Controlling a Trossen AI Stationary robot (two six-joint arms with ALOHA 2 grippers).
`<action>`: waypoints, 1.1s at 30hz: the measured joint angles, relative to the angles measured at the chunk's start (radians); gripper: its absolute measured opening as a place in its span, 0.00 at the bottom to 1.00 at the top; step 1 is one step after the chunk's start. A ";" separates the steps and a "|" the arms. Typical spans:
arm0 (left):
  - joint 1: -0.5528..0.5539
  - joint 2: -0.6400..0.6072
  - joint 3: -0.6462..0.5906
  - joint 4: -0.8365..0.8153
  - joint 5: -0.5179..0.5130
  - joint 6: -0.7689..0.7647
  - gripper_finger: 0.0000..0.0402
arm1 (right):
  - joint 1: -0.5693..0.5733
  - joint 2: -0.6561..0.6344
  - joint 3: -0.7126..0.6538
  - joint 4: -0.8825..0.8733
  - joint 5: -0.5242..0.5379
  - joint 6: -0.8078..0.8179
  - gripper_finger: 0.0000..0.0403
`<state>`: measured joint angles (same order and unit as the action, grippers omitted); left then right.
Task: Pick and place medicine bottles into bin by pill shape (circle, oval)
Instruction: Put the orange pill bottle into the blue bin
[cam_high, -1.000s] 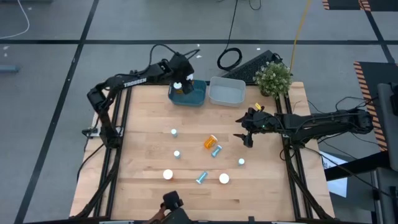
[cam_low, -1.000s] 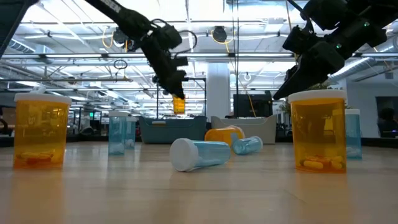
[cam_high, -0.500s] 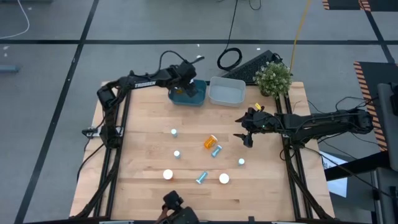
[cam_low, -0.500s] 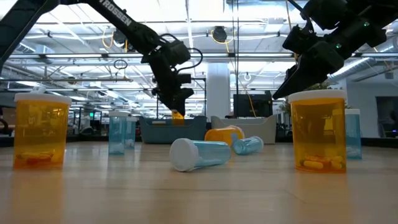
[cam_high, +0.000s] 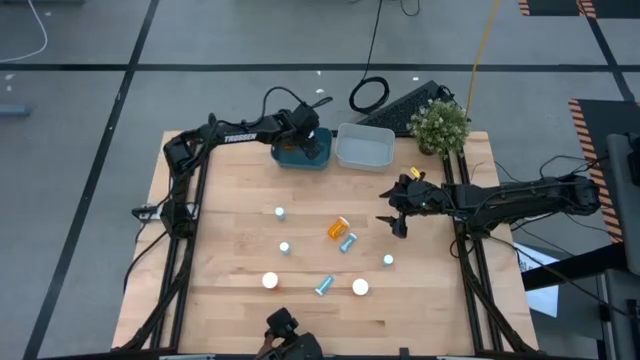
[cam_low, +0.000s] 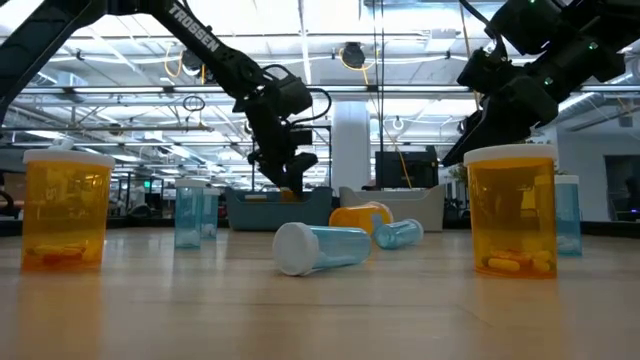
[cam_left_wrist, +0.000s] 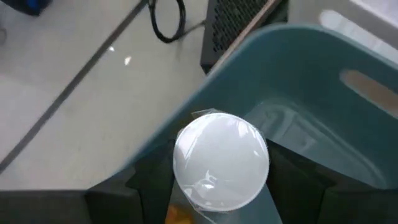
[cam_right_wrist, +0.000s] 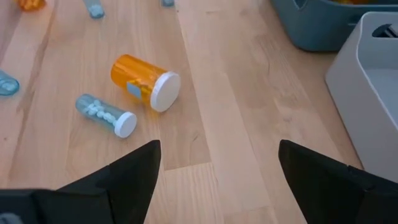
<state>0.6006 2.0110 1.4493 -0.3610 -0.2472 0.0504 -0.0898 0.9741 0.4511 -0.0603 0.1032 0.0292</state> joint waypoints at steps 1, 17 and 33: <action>0.000 0.003 0.000 -0.007 -0.001 0.000 0.57 | 0.000 0.000 0.000 0.004 0.000 0.000 0.79; -0.008 0.016 0.000 -0.021 -0.035 0.015 0.59 | 0.000 0.000 0.000 0.027 -0.003 -0.008 0.79; -0.036 -0.029 -0.001 -0.072 -0.097 0.031 0.80 | 0.000 0.000 0.000 0.028 -0.003 -0.008 0.79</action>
<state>0.5647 1.9817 1.4483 -0.4325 -0.3439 0.0813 -0.0898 0.9741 0.4511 -0.0328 0.0998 0.0216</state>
